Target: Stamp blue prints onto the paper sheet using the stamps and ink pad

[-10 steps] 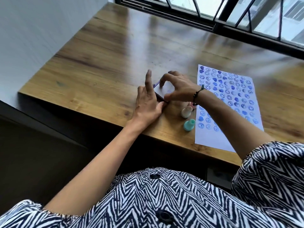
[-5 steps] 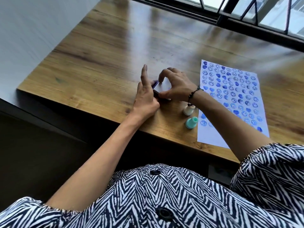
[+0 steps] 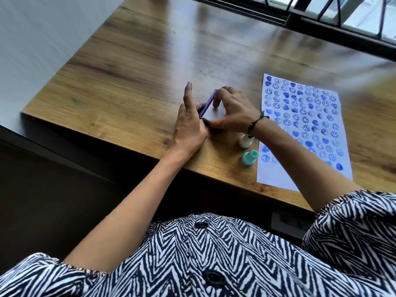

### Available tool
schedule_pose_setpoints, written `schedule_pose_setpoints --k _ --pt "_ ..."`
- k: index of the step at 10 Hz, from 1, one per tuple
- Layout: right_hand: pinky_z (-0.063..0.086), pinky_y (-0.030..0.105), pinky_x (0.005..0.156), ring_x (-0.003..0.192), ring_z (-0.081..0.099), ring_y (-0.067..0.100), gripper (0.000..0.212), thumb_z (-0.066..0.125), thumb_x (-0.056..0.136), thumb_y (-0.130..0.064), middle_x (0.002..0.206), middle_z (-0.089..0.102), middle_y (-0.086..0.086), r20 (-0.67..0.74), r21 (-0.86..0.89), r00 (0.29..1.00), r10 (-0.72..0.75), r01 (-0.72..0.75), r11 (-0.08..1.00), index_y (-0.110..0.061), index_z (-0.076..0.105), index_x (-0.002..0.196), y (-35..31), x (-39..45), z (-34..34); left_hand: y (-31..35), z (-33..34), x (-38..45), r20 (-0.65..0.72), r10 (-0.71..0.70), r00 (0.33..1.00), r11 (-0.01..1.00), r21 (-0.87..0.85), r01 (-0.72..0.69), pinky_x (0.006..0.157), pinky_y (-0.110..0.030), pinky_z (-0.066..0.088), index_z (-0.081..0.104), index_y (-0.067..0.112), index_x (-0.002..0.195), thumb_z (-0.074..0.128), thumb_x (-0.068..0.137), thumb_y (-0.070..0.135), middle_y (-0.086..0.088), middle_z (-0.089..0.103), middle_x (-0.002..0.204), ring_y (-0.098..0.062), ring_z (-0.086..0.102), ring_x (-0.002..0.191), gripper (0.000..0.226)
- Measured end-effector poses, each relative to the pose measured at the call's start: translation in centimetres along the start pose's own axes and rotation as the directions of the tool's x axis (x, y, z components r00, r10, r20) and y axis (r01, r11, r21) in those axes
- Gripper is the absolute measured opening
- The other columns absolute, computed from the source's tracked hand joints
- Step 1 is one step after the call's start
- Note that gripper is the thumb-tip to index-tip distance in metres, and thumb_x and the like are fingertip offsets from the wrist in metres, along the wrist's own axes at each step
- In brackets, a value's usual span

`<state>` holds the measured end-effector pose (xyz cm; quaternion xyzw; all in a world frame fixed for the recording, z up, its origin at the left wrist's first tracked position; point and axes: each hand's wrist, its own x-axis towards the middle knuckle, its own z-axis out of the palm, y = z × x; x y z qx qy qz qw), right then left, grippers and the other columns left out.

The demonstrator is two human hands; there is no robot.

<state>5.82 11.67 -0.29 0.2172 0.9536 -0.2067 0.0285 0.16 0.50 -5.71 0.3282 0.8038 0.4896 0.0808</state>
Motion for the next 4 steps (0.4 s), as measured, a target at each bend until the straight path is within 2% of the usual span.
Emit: schedule_pose_setpoints --k 2,3,4 --pt "0.035 0.038 0.097 0.115 0.039 0.035 0.052 0.071 0.069 -0.034 0.125 0.045 0.013 -0.004 0.036 1.0 0.022 -0.022 0.999 -0.012 0.045 0.109 -0.5 0.7 0.5 -0.4 -0.2 0.0 0.012 -0.01 1.0 1.0 0.004 0.01 0.1 -0.03 0.04 0.006 0.009 0.143 0.045 0.071 -0.011 -0.008 0.063 0.119 -0.026 0.052 0.119 0.084" --pt "0.037 0.041 0.102 0.12 0.038 0.033 0.064 0.073 0.069 -0.034 0.132 0.04 0.011 0.046 0.147 0.998 0.049 -0.055 0.988 -0.017 0.038 0.119 -0.3 0.4 -1.3 0.6 -0.7 0.8 0.025 -0.023 0.999 0.999 0.042 0.022 0.1 -0.031 0.034 0.01 0.009 0.142 0.045 0.072 -0.01 -0.013 0.053 0.131 -0.03 0.047 0.117 0.08" --pt "0.032 0.033 0.101 0.126 0.037 0.028 0.063 0.069 0.076 -0.031 0.137 0.039 0.013 -0.085 0.242 0.99 0.113 -0.09 0.966 -0.017 0.035 0.126 1.5 -0.2 -5.9 2.6 -2.1 3.3 0.036 0.094 0.995 0.982 0.161 -0.099 0.11 -0.036 0.023 0.017 0.004 0.141 0.044 0.072 -0.011 -0.019 0.033 0.143 -0.034 0.034 0.128 0.075"
